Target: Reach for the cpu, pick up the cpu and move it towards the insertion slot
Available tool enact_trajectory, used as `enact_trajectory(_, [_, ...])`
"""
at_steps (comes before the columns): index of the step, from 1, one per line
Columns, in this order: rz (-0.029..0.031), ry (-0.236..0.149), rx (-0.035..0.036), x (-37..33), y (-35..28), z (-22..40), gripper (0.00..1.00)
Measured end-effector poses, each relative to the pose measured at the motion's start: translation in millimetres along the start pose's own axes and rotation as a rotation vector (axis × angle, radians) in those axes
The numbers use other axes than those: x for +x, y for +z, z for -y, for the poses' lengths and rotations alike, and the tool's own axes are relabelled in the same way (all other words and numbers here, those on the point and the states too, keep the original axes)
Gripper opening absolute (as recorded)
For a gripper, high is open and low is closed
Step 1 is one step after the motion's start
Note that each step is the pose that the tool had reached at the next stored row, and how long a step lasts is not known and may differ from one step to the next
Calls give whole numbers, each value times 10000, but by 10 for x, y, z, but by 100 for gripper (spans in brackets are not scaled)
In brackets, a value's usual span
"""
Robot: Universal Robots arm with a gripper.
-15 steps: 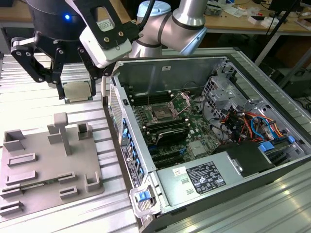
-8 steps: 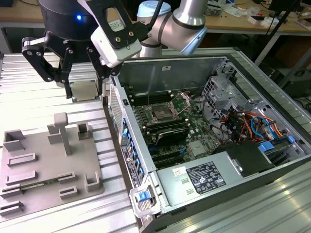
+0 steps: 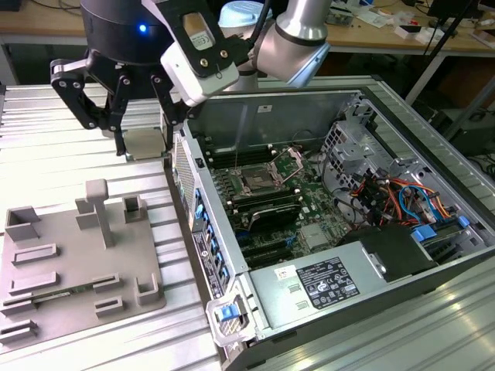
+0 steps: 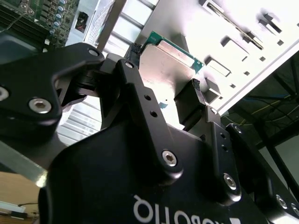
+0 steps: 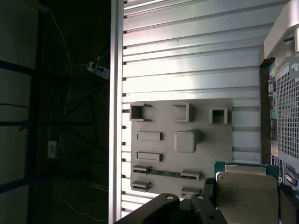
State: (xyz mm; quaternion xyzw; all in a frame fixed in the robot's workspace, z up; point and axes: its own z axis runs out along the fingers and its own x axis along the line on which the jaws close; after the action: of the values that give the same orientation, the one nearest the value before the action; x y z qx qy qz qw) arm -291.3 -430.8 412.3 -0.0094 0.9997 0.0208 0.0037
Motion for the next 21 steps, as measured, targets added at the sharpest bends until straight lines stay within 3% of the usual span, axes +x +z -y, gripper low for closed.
enact_trajectory(10, [0,-1,0,-149,1,3,55])
enact_trajectory(21, [0,0,0,-154,1,3,55])
